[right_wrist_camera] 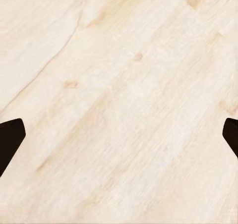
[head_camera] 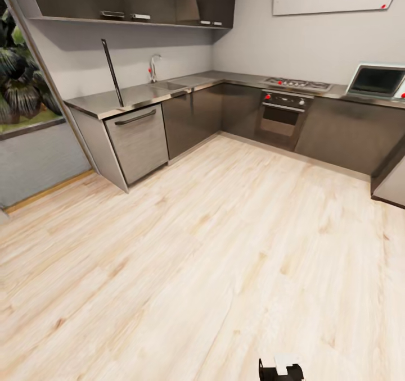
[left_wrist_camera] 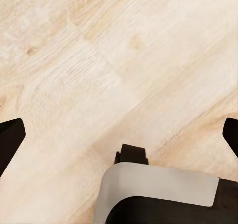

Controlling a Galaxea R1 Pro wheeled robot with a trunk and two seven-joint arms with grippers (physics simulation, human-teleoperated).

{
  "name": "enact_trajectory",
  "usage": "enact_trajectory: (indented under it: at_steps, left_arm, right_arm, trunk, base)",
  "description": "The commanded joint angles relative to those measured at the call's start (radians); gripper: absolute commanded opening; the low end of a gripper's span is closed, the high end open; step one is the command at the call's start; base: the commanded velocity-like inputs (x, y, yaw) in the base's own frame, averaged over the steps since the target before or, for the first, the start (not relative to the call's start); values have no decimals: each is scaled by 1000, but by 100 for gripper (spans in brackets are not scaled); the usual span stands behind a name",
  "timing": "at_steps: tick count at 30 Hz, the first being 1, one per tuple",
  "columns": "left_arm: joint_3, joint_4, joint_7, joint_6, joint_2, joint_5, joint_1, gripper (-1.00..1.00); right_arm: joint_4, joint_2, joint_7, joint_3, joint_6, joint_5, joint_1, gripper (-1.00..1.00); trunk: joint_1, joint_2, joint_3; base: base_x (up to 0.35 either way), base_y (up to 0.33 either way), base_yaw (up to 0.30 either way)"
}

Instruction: Pick up the poster from the kitchen countertop and hang it on one of the wall nails in the kitchen.

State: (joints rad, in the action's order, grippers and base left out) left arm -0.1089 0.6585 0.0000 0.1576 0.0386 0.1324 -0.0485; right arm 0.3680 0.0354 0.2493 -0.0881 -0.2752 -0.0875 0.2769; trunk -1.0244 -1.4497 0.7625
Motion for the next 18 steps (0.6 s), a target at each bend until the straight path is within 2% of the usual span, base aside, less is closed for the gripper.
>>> enact_trajectory:
  at_steps: [1,9,18]
  left_arm:
    - [2,1,0,1,0,10,-1,100]
    - [0,1,-1,2,0,12,-1,100]
    - [0,1,-1,2,1,12,-1,100]
  right_arm:
    - [-1,0,9,-4,1,-9,1,100]
    - [0,0,9,-6,-3,-12,0,100]
    - [0,-2,1,-10,-6,-17,-1,100]
  trunk:
    - [-1,0,2]
    - [-1,0,11]
    - [-1,0,13]
  base:
    - [331,75,170]
    - [300,189,147]
    - [274,249,24]
